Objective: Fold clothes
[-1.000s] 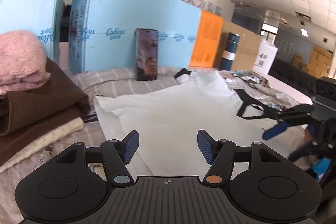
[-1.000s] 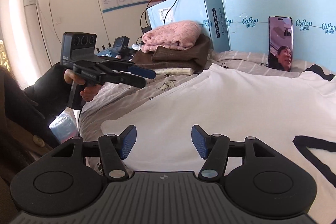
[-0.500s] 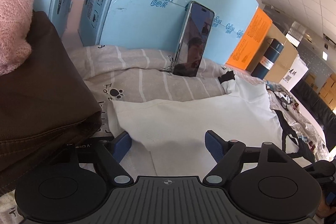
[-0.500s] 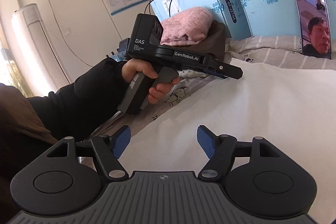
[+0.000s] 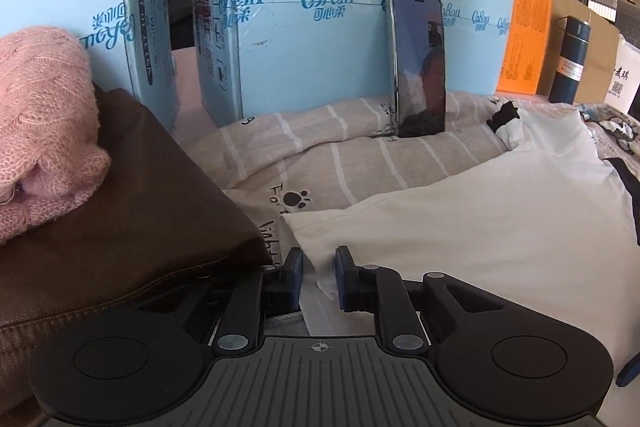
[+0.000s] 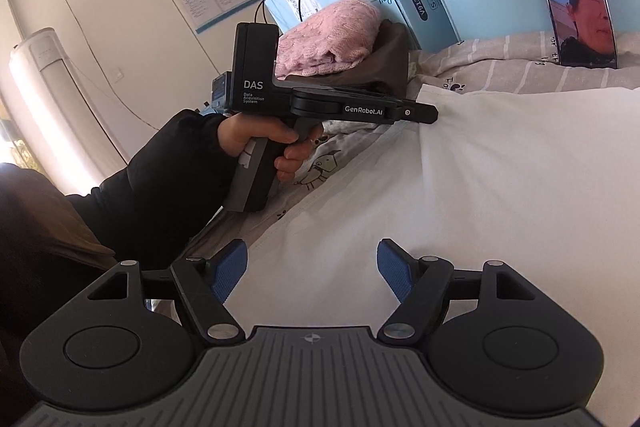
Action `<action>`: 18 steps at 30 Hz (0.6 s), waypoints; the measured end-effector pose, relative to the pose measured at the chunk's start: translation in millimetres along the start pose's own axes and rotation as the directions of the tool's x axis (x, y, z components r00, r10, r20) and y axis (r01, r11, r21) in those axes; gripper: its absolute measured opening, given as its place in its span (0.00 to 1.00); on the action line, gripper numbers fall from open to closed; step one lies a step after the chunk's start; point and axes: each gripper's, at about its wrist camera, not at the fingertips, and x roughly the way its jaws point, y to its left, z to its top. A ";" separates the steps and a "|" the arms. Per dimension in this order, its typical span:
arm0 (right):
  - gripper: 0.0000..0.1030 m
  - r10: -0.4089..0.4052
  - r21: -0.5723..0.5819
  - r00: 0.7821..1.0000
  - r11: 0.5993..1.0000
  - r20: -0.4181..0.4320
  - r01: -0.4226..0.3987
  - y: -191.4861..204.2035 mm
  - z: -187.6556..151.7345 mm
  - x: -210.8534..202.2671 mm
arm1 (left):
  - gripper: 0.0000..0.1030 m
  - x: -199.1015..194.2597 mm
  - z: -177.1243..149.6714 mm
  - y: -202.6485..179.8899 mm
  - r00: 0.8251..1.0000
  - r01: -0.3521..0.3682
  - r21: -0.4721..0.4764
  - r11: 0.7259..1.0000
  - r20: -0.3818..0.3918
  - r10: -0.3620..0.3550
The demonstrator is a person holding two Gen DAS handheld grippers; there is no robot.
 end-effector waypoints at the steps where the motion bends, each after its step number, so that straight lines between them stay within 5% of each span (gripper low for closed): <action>1: 0.68 0.000 0.000 1.000 1.000 -0.001 0.000 -0.1 -0.3 0.1 | 0.16 2.0 0.6 -0.3 1.000 -0.018 0.009 1.000 -0.001 0.018; 6: 0.68 -0.003 0.003 1.000 1.000 -0.003 0.003 -0.5 -1.2 -0.8 | 0.22 3.1 8.6 10.3 0.999 0.032 -0.132 0.991 -0.016 -0.034; 10: 0.69 0.000 0.000 1.000 1.000 -0.002 0.000 0.5 -2.5 -2.0 | 0.38 -8.4 4.3 -11.2 0.999 0.036 -0.041 0.998 -0.007 -0.036; 12: 0.69 -0.001 0.002 1.000 1.000 -0.002 0.001 0.4 -2.4 -2.0 | 0.75 -14.1 2.1 -21.9 0.999 0.038 0.004 0.999 -0.003 -0.038; 13: 0.69 -0.003 0.003 1.000 1.000 -0.002 0.003 0.6 -2.1 -1.7 | 0.81 -17.0 1.0 -27.3 0.999 0.039 0.027 0.999 -0.001 -0.039; 18: 0.70 -0.004 0.000 1.000 1.000 -0.003 0.004 1.2 -2.0 -1.8 | 0.85 -29.3 -6.7 -47.1 1.000 -0.002 0.132 0.991 -0.004 0.002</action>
